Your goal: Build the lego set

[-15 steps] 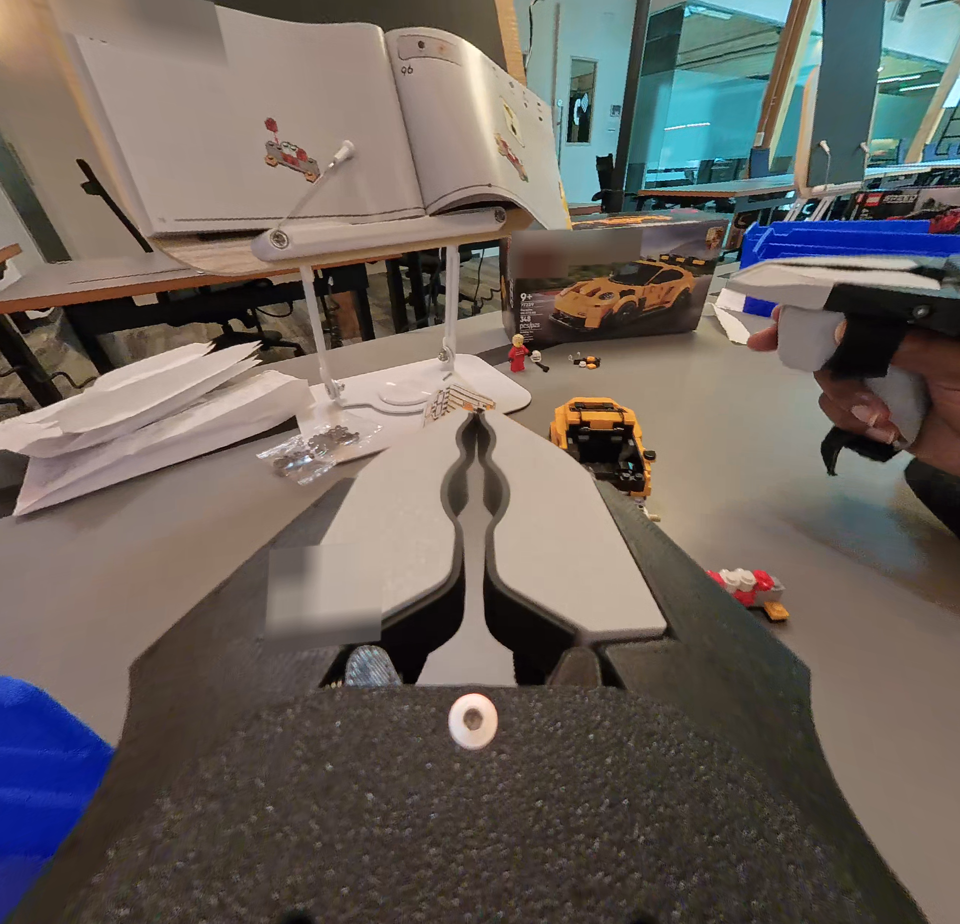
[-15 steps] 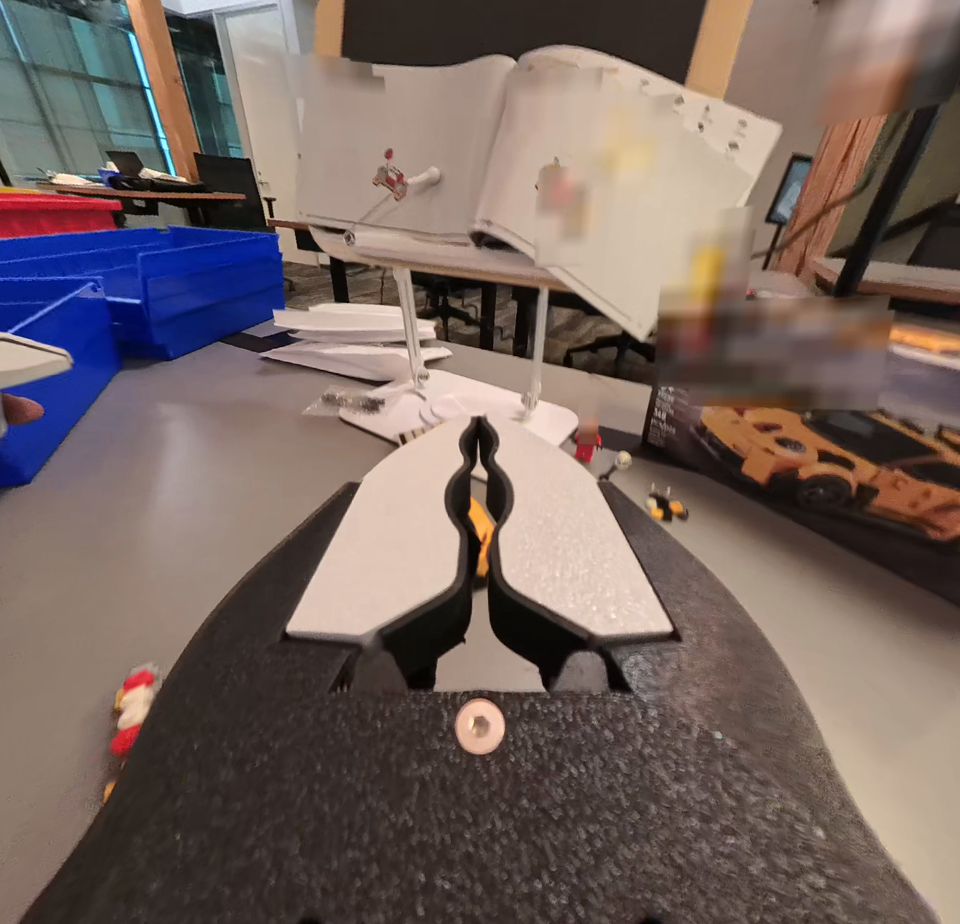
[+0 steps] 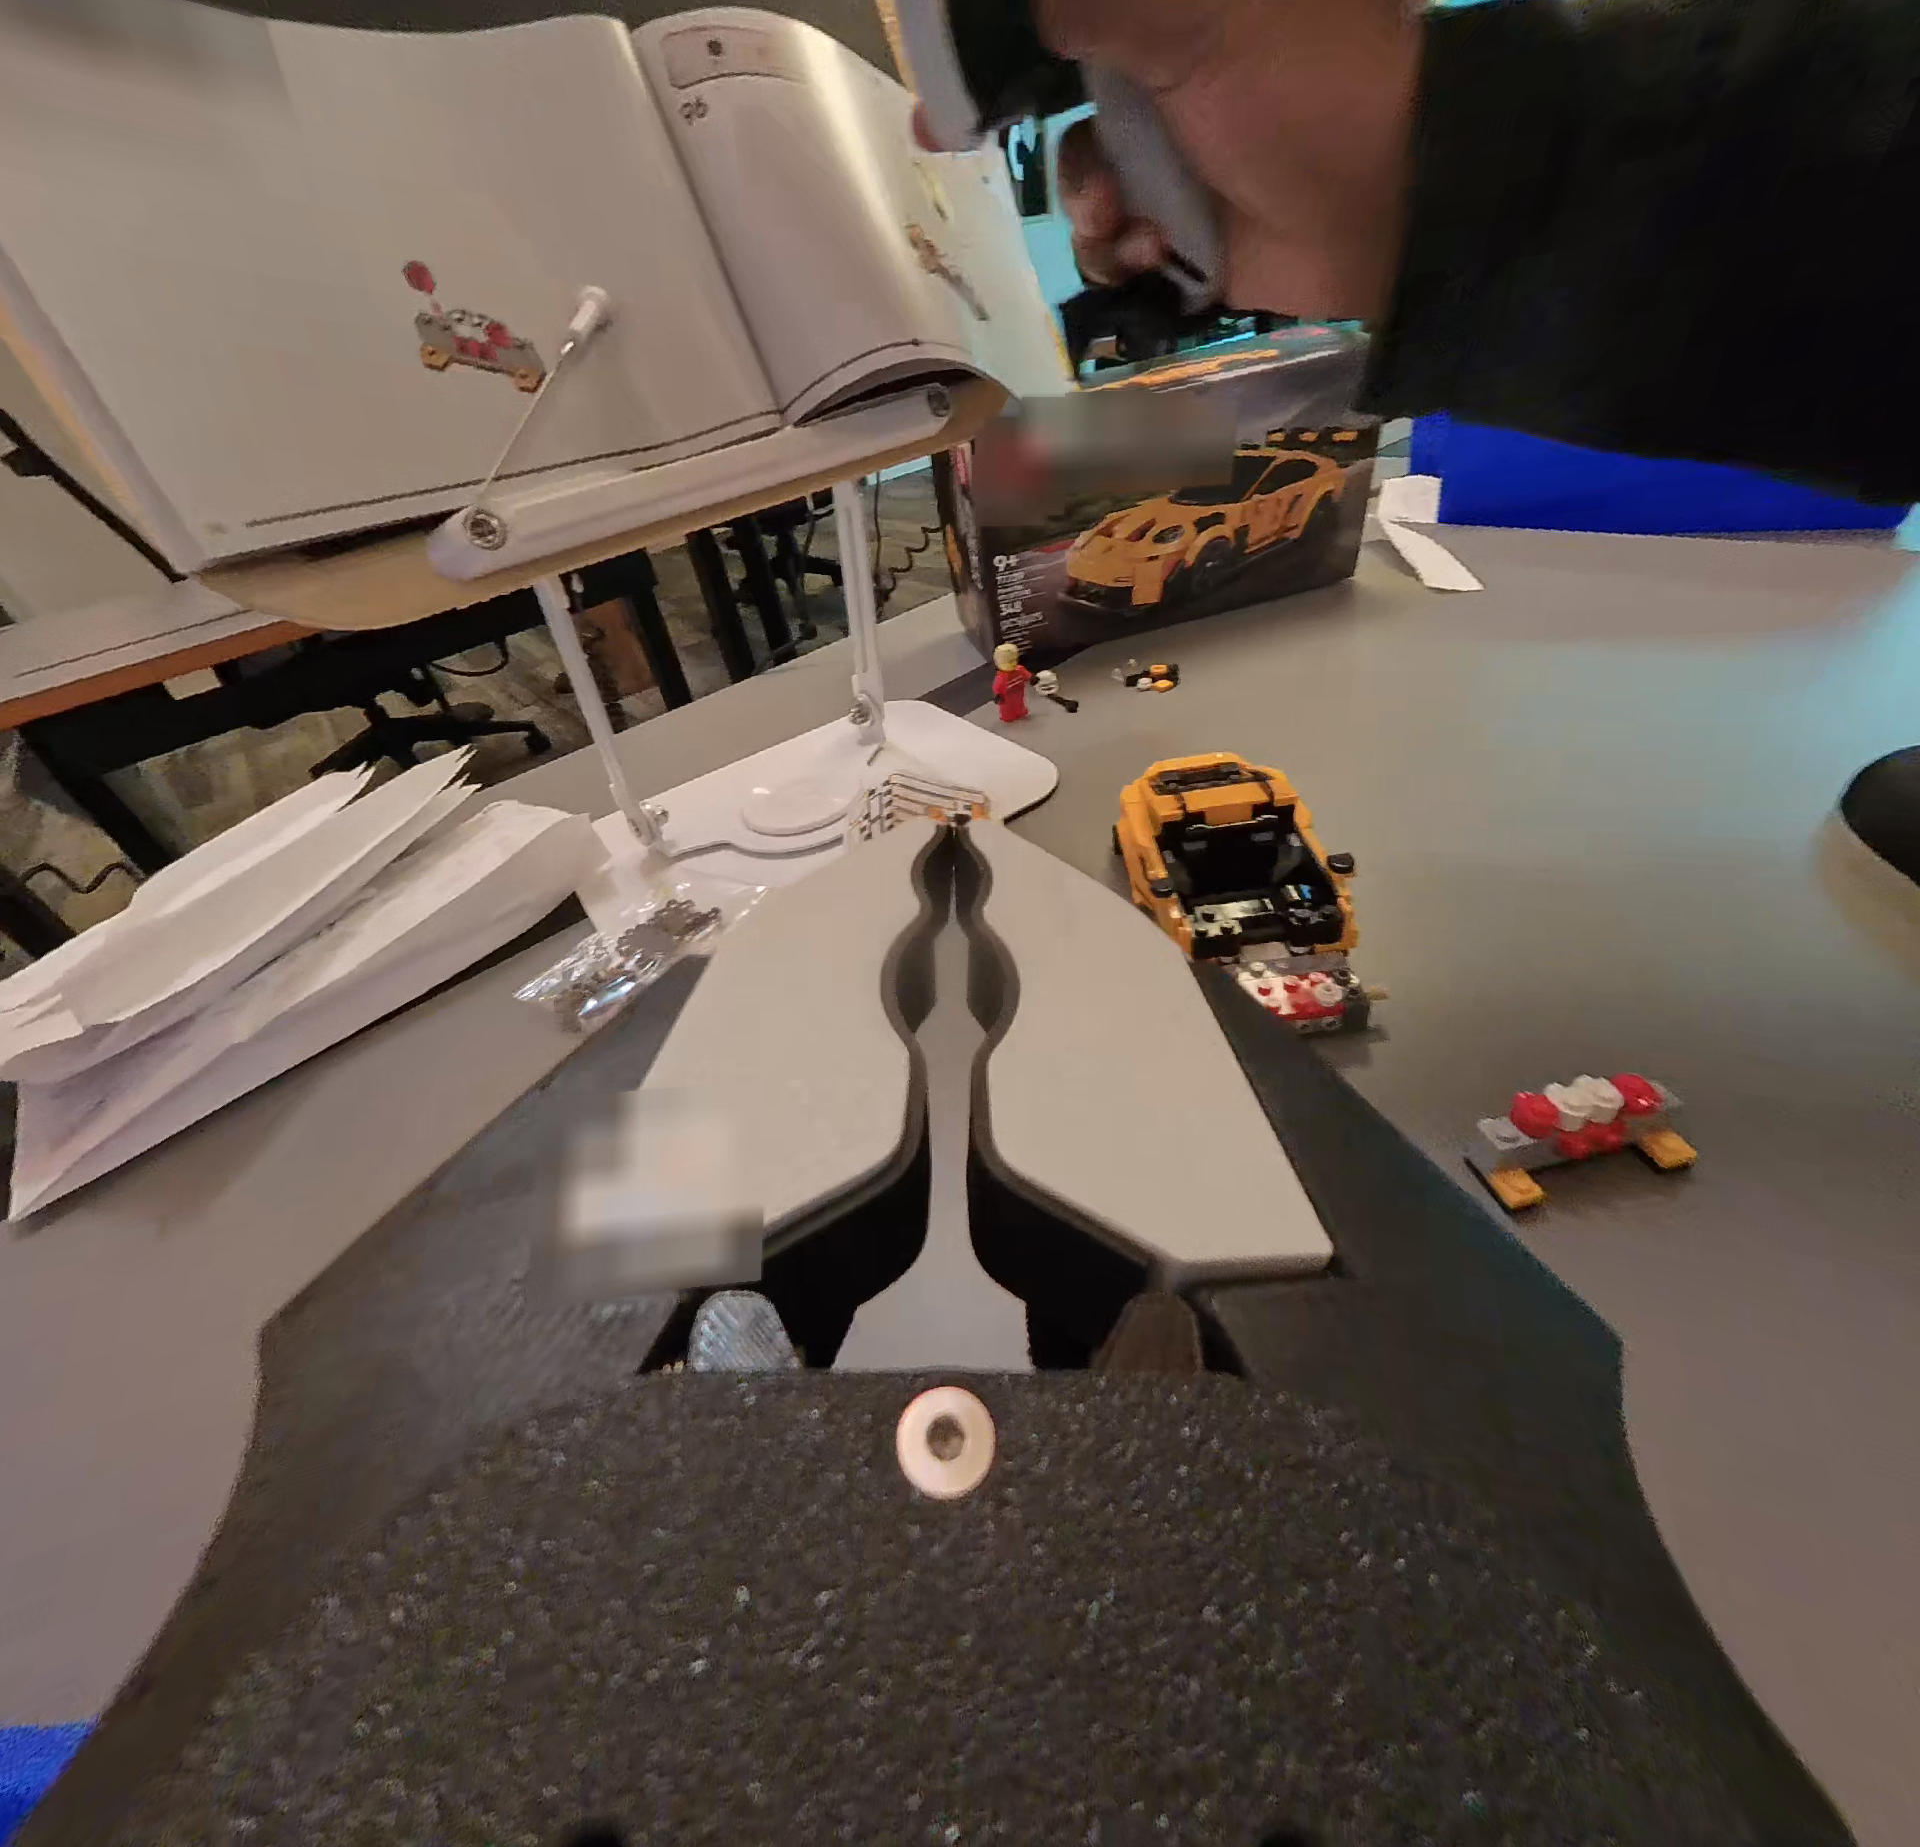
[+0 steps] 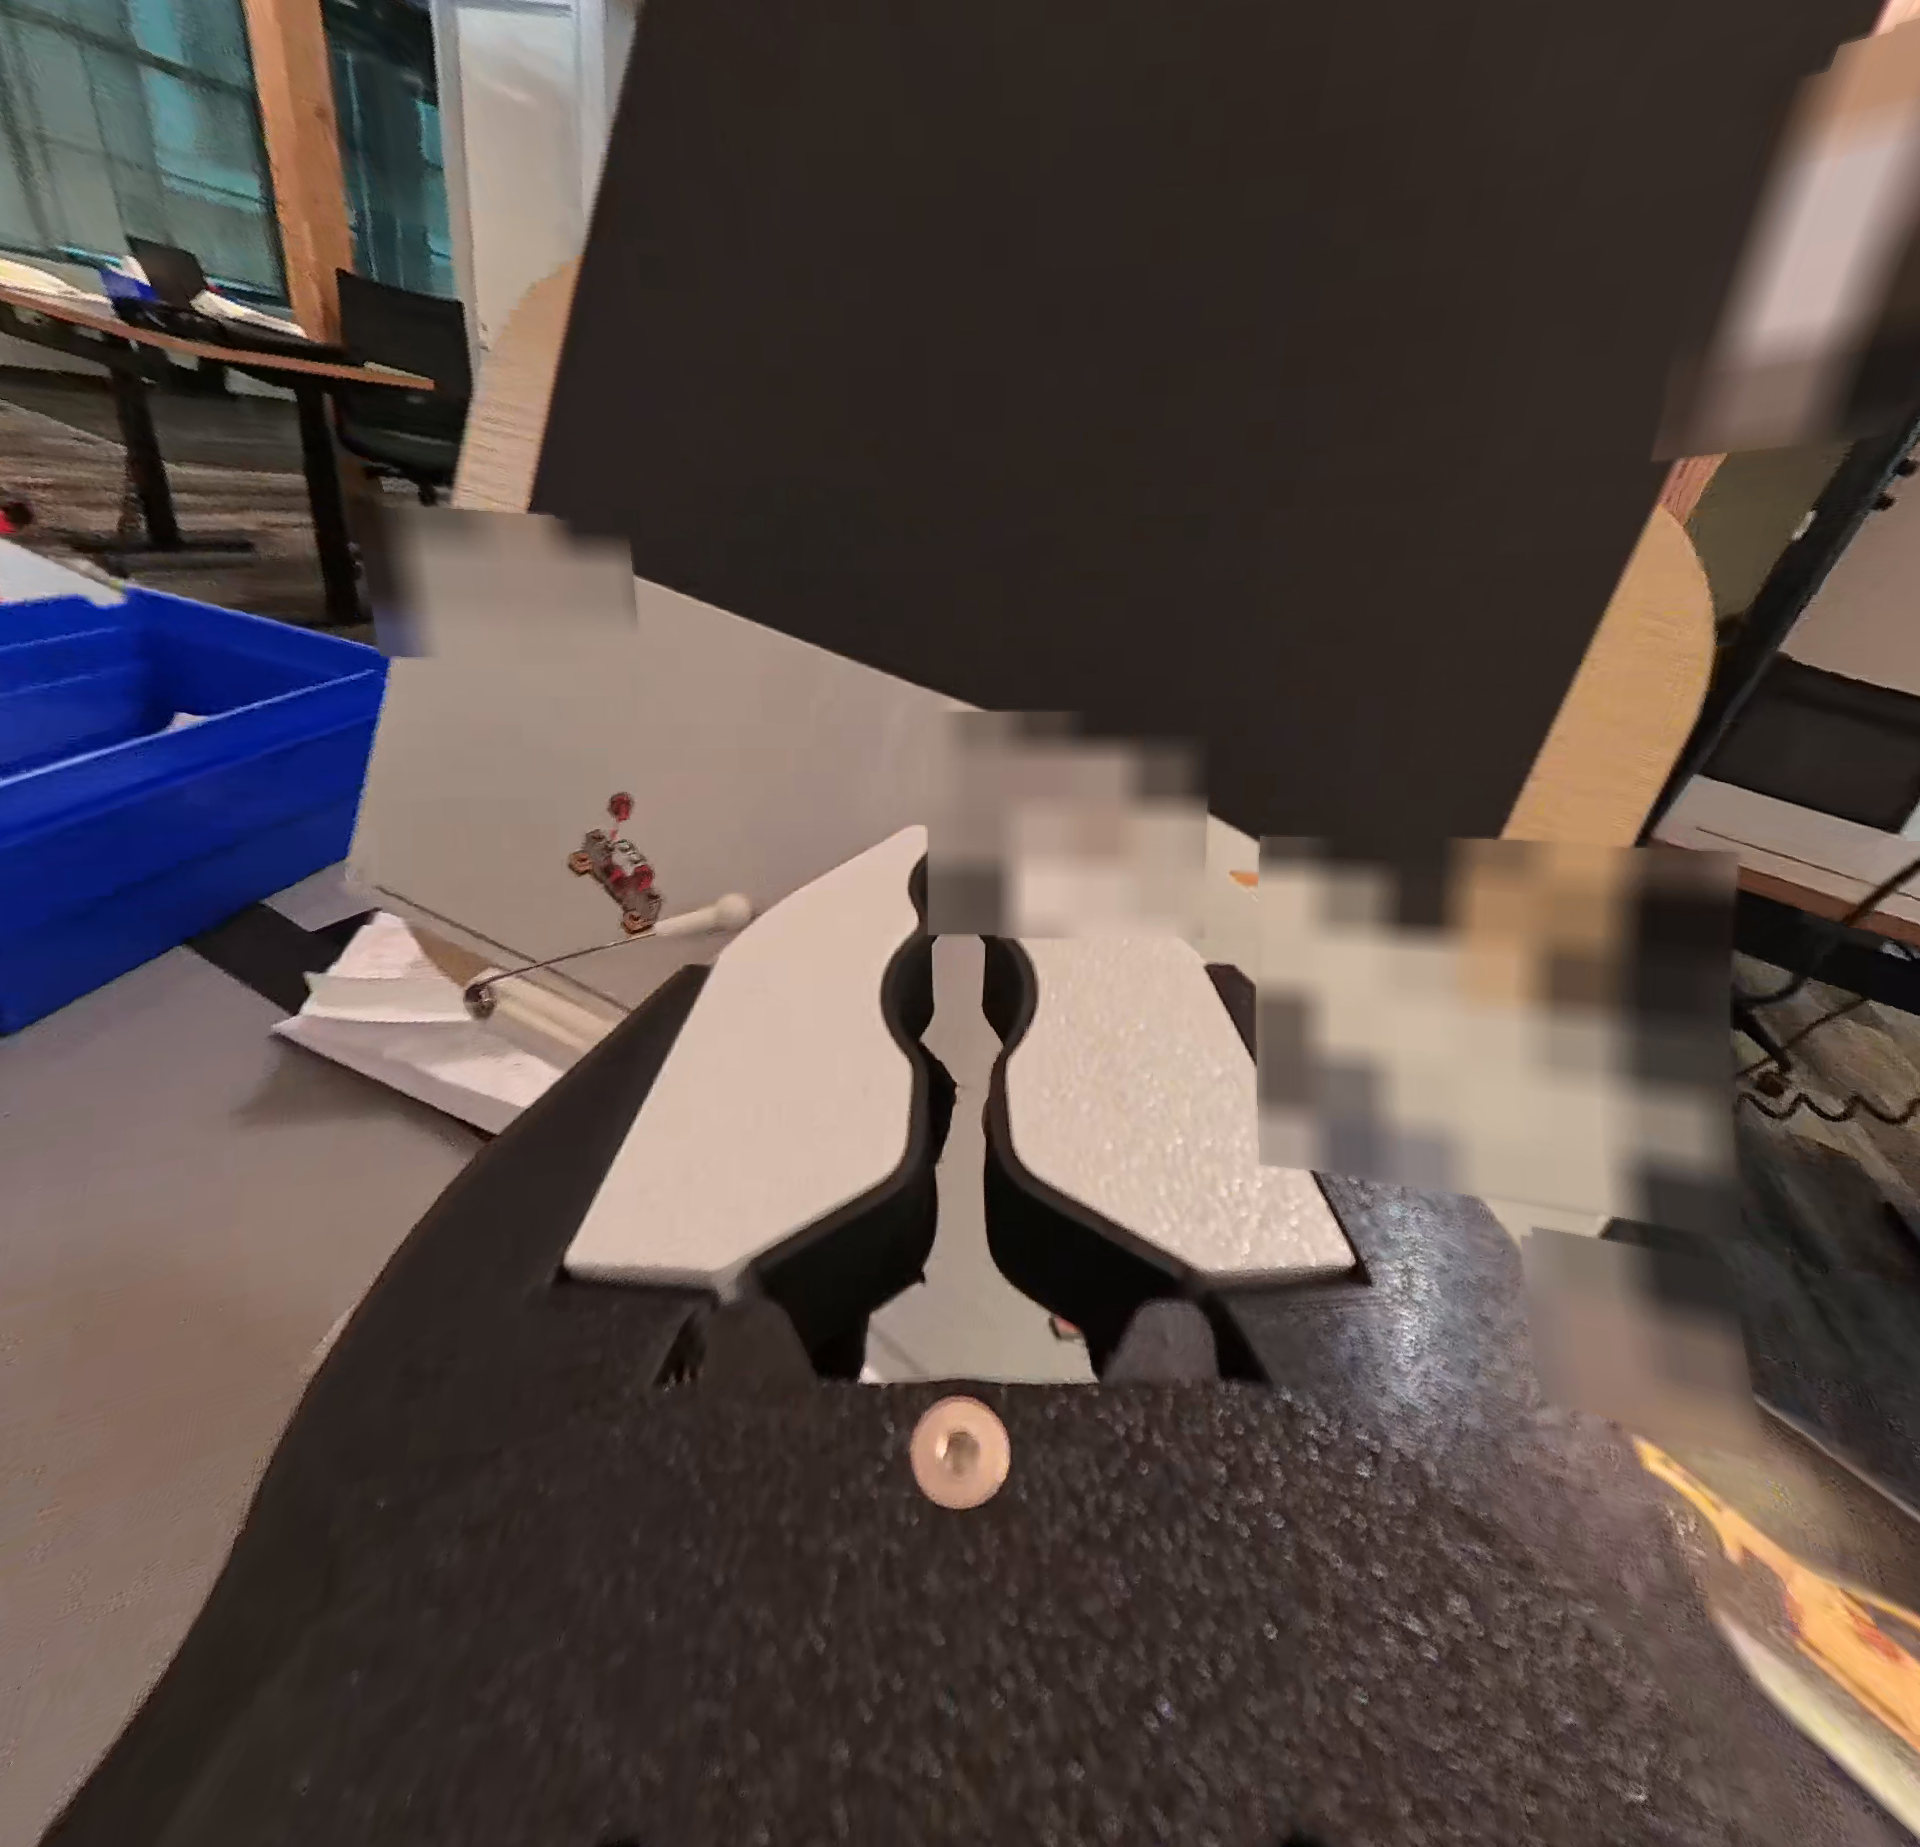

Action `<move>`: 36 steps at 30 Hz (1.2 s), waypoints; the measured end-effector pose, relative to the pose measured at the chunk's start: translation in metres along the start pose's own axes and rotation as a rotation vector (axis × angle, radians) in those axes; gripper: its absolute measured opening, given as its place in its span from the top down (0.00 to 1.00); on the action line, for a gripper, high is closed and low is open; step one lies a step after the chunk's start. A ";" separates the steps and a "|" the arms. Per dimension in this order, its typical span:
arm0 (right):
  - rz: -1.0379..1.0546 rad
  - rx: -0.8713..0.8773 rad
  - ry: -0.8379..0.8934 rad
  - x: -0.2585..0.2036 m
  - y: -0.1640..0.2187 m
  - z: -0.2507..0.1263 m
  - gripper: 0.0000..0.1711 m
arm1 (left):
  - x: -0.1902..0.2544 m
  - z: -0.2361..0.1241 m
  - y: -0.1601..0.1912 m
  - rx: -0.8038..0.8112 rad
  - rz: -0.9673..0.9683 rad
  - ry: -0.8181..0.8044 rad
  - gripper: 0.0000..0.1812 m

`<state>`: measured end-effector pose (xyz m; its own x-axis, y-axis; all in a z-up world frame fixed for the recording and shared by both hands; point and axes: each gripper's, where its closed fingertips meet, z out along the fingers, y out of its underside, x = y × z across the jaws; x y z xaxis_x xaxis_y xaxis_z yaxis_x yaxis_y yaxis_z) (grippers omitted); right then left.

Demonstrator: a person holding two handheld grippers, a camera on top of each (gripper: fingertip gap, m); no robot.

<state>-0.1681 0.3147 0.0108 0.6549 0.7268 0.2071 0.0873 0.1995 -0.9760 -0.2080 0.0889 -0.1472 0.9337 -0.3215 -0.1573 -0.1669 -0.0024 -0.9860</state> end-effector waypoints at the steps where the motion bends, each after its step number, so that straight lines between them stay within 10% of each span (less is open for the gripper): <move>1: -0.001 -0.011 0.003 0.002 0.001 0.005 0.98 | 0.004 -0.001 -0.001 0.002 0.006 0.011 1.00; 36: -0.015 -0.012 -0.009 0.023 0.014 0.009 1.00 | 0.025 0.004 0.015 -0.068 -0.028 0.104 1.00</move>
<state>-0.1582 0.3402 0.0025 0.6466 0.7296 0.2227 0.1063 0.2030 -0.9734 -0.1859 0.0846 -0.1657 0.9008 -0.4173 -0.1198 -0.1659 -0.0759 -0.9832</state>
